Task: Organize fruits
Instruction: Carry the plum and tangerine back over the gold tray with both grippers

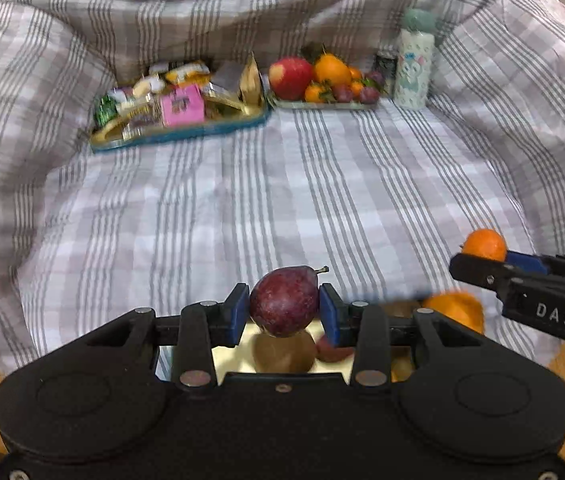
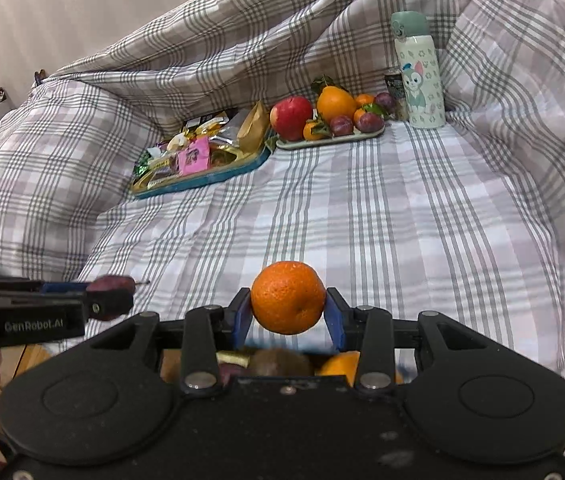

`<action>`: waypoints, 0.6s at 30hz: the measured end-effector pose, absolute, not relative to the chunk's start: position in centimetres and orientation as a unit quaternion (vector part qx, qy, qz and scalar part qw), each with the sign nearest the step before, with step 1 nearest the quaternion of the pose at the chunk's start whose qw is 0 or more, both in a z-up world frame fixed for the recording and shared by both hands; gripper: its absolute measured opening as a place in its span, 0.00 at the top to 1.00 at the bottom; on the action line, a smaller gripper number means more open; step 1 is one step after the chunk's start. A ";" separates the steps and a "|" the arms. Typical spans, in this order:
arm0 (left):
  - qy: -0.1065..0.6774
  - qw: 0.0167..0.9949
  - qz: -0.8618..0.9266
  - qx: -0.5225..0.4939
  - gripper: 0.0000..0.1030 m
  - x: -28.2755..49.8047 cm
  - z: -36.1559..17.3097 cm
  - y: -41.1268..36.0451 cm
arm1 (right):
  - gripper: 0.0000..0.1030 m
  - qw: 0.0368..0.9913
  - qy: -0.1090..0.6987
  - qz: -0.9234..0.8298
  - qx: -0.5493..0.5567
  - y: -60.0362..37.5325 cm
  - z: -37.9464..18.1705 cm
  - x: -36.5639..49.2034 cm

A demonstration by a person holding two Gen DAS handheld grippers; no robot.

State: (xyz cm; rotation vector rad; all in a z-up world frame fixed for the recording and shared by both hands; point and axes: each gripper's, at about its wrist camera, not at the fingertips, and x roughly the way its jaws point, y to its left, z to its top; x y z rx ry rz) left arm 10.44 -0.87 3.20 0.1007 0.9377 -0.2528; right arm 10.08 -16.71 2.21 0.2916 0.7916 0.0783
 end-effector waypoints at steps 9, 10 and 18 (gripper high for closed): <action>0.466 0.876 -0.116 0.048 0.54 5.5 0.9 -1.7 | 0.60 0.904 0.399 0.038 0.150 -15.9 0.9 4.3; 0.463 0.878 -0.112 0.047 0.54 5.0 0.8 -1.7 | 0.60 0.904 0.398 0.037 0.150 -15.8 0.8 3.7; 0.468 0.879 -0.085 0.036 0.54 2.3 -0.1 0.2 | 0.60 0.903 0.406 0.068 0.127 -13.1 0.2 1.2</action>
